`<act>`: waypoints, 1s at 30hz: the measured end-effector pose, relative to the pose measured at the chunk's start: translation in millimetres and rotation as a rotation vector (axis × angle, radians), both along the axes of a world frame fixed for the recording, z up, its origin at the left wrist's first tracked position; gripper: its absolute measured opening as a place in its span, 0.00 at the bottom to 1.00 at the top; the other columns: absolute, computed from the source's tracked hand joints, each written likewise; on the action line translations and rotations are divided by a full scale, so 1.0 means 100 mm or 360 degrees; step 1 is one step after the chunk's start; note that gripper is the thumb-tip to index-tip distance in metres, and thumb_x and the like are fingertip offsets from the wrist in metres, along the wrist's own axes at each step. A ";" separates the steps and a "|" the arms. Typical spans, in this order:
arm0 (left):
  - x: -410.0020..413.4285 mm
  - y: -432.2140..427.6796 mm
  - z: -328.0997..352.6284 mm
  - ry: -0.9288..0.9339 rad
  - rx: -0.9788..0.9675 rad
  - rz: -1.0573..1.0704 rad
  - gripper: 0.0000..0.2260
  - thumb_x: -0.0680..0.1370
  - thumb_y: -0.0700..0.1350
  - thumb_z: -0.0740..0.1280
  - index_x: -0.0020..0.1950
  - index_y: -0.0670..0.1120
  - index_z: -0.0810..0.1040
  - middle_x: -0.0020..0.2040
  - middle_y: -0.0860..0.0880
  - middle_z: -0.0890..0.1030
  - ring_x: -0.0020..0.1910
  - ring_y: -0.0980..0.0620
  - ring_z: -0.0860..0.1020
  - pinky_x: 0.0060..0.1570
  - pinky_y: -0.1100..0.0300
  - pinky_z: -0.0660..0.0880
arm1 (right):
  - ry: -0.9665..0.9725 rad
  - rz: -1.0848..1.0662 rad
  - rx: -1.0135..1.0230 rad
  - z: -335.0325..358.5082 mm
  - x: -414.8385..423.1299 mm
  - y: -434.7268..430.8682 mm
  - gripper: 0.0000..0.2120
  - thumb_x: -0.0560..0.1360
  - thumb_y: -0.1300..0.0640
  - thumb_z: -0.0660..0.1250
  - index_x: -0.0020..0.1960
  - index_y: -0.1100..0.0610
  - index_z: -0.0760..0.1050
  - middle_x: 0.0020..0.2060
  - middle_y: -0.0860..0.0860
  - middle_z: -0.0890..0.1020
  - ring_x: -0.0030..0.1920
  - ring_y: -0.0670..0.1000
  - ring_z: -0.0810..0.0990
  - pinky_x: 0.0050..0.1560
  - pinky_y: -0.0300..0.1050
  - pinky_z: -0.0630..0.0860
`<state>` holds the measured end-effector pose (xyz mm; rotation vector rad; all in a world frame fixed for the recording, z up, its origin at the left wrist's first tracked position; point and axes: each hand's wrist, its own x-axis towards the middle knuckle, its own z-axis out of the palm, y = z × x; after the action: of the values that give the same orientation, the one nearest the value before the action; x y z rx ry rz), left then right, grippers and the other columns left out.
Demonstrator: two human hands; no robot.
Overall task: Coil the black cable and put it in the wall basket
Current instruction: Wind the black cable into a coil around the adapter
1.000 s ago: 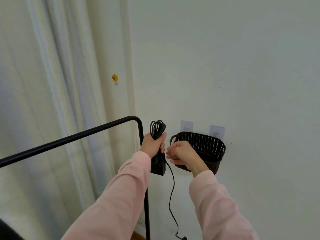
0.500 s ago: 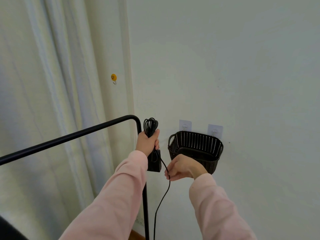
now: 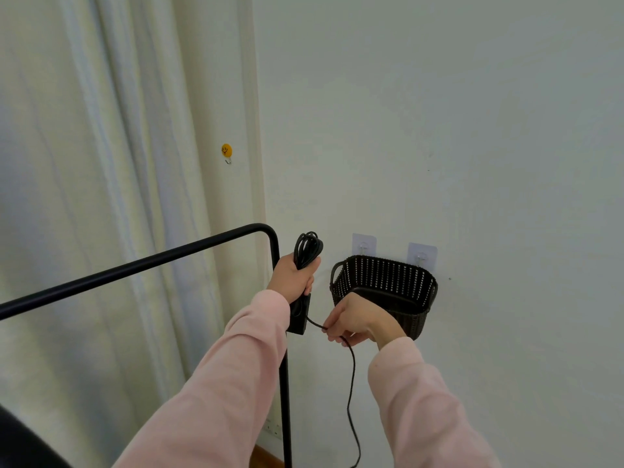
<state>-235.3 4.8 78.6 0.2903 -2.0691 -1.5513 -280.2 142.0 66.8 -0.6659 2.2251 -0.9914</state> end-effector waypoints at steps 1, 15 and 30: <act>0.00 0.01 0.00 -0.0009 -0.0019 -0.0008 0.16 0.77 0.43 0.63 0.31 0.45 0.64 0.18 0.52 0.67 0.18 0.54 0.66 0.27 0.64 0.69 | 0.0001 -0.0046 -0.0043 0.01 0.00 0.00 0.08 0.70 0.73 0.67 0.47 0.66 0.81 0.32 0.56 0.78 0.29 0.49 0.74 0.33 0.38 0.77; 0.00 0.04 -0.01 -0.0210 -0.0100 -0.0260 0.09 0.78 0.43 0.62 0.43 0.39 0.75 0.31 0.50 0.81 0.30 0.59 0.81 0.39 0.71 0.76 | -0.0033 -0.0311 -0.0583 0.18 -0.01 -0.06 0.13 0.70 0.76 0.64 0.32 0.61 0.72 0.33 0.59 0.78 0.32 0.53 0.79 0.32 0.39 0.78; 0.02 0.05 0.00 -0.0139 -0.0117 -0.0103 0.14 0.78 0.43 0.62 0.32 0.46 0.70 0.22 0.50 0.72 0.17 0.58 0.69 0.29 0.63 0.71 | 0.0021 -0.0171 -0.0630 0.28 0.00 -0.06 0.12 0.69 0.71 0.68 0.49 0.61 0.73 0.39 0.59 0.82 0.35 0.49 0.79 0.42 0.44 0.77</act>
<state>-233.1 9.9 78.9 0.2709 -2.2175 -1.5204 -280.6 135.7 95.0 -0.7271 2.1101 -1.5079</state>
